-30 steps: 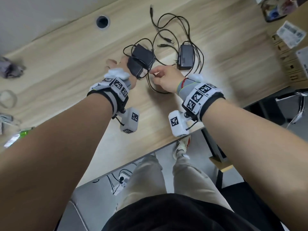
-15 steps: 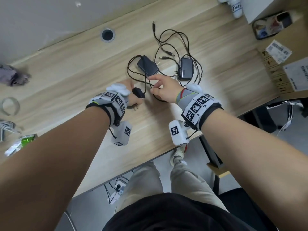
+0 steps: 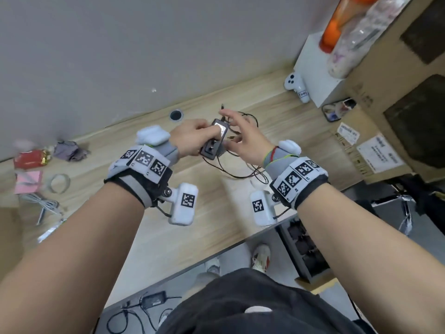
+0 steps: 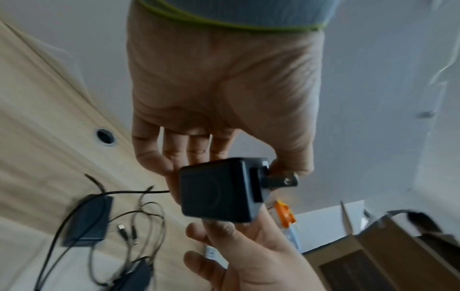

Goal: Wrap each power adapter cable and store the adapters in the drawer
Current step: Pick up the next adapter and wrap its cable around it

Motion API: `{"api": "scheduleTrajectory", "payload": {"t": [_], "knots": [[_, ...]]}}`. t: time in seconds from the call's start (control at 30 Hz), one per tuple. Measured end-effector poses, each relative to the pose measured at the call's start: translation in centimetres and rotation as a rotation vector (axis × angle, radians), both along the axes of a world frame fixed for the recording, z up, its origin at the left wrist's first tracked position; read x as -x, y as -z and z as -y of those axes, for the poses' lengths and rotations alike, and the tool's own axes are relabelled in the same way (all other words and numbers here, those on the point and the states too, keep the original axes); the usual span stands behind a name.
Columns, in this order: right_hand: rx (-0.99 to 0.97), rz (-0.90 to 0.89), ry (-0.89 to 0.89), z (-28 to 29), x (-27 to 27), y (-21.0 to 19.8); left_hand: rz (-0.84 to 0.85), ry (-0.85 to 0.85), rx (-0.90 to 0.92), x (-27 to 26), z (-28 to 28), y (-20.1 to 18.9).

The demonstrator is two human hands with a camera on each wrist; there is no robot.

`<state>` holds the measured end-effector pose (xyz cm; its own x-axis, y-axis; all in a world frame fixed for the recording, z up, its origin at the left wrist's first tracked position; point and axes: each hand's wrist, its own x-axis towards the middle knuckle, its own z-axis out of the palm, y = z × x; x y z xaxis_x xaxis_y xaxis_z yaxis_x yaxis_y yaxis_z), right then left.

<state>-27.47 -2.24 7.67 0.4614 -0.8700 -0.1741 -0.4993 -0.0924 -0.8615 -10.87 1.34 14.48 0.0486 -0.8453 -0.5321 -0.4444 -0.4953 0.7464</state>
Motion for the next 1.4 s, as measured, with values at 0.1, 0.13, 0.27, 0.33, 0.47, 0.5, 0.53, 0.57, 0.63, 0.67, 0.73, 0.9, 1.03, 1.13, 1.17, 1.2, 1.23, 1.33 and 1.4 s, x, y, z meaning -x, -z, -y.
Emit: {"api": "scheduleTrajectory", "payload": {"t": [0.1, 0.13, 0.27, 0.33, 0.47, 0.5, 0.53, 0.57, 0.63, 0.67, 0.73, 0.9, 1.03, 1.13, 1.17, 1.2, 1.23, 1.33, 1.4], "knots": [[0.016, 0.023, 0.022, 0.4, 0.3, -3.9, -0.086, -0.032, 0.080, 1.2, 0.1, -3.9], [0.023, 0.033, 0.026, 0.3, 0.3, -5.1, -0.102, -0.052, 0.115, 1.8, 0.0, -5.3], [-0.054, 0.122, 0.023, 0.5, 0.8, -7.3, -0.270, -0.192, 0.203, 3.2, 0.5, -8.2], [-0.113, 0.239, 0.006, -0.4, 1.6, -9.0, -0.338, -0.307, 0.257, 3.8, 0.6, -9.5], [-0.037, 0.306, -0.034, -1.2, 2.1, -10.7, -0.387, -0.427, 0.365, 4.5, 0.9, -10.4], [-0.022, 0.329, 0.021, -1.3, 2.0, -11.1, -0.369, -0.422, 0.375, 4.6, 0.9, -10.5], [-0.005, 0.355, 0.088, -1.4, 2.0, -11.6, -0.355, -0.409, 0.373, 4.7, 0.9, -10.6], [0.022, 0.385, 0.146, -1.3, 2.0, -11.9, -0.357, -0.394, 0.364, 4.8, 0.8, -10.7], [0.063, 0.441, 0.196, -1.1, 2.5, -12.6, -0.331, -0.384, 0.360, 5.0, 0.7, -10.9], [0.067, 0.452, 0.201, -1.1, 2.7, -12.8, -0.272, -0.393, 0.372, 5.0, 0.7, -10.8], [0.052, 0.472, 0.169, -1.2, 3.3, -13.6, -0.134, -0.413, 0.454, 4.9, 0.6, -11.1], [-0.115, 0.529, 0.115, -1.8, 3.8, -15.1, -0.188, -0.169, 0.439, 4.2, 0.4, -12.7], [-0.076, 0.441, 0.081, -1.6, 3.9, -15.0, -0.224, -0.241, 0.538, 4.7, 0.3, -12.9], [0.050, 0.273, 0.043, -1.7, 4.0, -14.1, -0.271, -0.345, 0.566, 5.0, 0.3, -12.9], [0.067, 0.276, 0.046, -1.7, 4.1, -13.9, -0.280, -0.342, 0.557, 4.9, 0.4, -12.8], [0.061, 0.305, 0.072, -1.7, 4.2, -13.8, -0.255, -0.320, 0.552, 4.7, 0.3, -12.7], [0.049, 0.340, 0.101, -1.6, 4.4, -13.9, -0.215, -0.294, 0.551, 4.5, 0.2, -12.5], [0.058, 0.351, 0.121, -1.3, 5.1, -14.4, -0.150, -0.218, 0.527, 4.1, -0.3, -12.3], [0.058, 0.341, 0.100, -1.2, 5.5, -14.7, -0.179, -0.171, 0.476, 3.8, -0.5, -12.1]]}}
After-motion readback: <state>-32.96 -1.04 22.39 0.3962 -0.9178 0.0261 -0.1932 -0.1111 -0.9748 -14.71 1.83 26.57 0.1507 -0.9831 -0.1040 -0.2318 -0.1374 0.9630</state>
